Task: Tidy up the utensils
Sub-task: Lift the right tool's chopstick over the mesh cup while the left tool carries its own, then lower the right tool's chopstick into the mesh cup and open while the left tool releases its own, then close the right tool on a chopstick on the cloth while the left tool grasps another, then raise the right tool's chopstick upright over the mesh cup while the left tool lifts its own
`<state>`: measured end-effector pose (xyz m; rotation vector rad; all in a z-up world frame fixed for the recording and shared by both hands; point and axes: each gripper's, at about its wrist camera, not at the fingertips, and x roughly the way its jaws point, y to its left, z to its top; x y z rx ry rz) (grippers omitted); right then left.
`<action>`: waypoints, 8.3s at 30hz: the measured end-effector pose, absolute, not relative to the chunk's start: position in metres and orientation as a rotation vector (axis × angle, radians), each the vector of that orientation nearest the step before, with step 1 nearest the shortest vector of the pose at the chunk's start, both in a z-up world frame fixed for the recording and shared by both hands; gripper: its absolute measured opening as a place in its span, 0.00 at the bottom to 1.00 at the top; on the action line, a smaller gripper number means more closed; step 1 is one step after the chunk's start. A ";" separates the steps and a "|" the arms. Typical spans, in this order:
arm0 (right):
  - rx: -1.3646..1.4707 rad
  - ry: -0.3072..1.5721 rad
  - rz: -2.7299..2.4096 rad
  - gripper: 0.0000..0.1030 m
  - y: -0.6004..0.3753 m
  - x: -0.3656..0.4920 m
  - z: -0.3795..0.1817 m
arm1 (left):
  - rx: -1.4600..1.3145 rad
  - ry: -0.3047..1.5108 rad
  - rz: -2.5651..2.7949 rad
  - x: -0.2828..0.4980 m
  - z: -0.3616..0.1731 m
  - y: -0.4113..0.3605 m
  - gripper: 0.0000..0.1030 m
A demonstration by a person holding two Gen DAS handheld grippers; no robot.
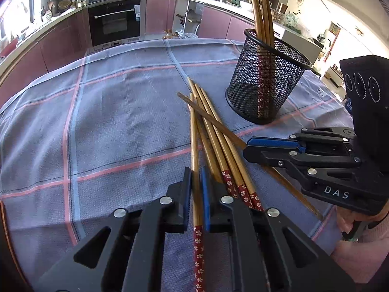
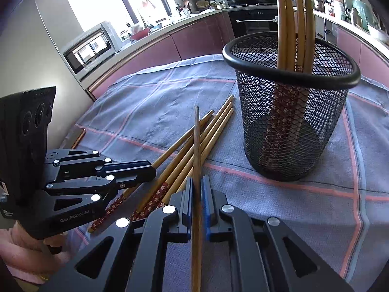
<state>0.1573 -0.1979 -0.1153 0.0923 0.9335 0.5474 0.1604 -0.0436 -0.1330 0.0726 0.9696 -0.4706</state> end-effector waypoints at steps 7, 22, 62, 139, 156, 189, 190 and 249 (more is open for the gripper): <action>0.078 0.931 0.551 0.06 -0.198 0.161 -0.118 | 0.085 0.978 -0.491 0.174 -0.133 -0.051 0.15; 0.143 0.704 0.587 0.06 -0.245 0.132 -0.050 | 0.010 0.813 -0.575 0.155 -0.064 -0.040 0.07; 0.101 0.413 0.492 0.06 -0.296 0.158 0.054 | -0.029 0.485 -0.659 0.171 0.080 -0.098 0.07; 0.126 0.910 0.584 0.29 -0.200 0.143 -0.114 | 0.141 0.914 -0.473 0.137 -0.123 -0.056 0.32; 0.004 0.920 0.547 0.27 -0.184 0.145 -0.113 | 0.088 0.927 -0.455 0.147 -0.126 -0.045 0.19; 0.177 0.882 0.518 0.05 -0.209 0.150 -0.110 | 0.026 0.896 -0.444 0.152 -0.117 -0.042 0.07; 0.170 0.883 0.528 0.05 -0.207 0.151 -0.109 | 0.029 0.897 -0.448 0.150 -0.117 -0.042 0.07; 0.194 0.532 0.539 0.06 -0.285 0.136 0.006 | -0.080 0.622 -0.659 0.144 0.015 -0.040 0.07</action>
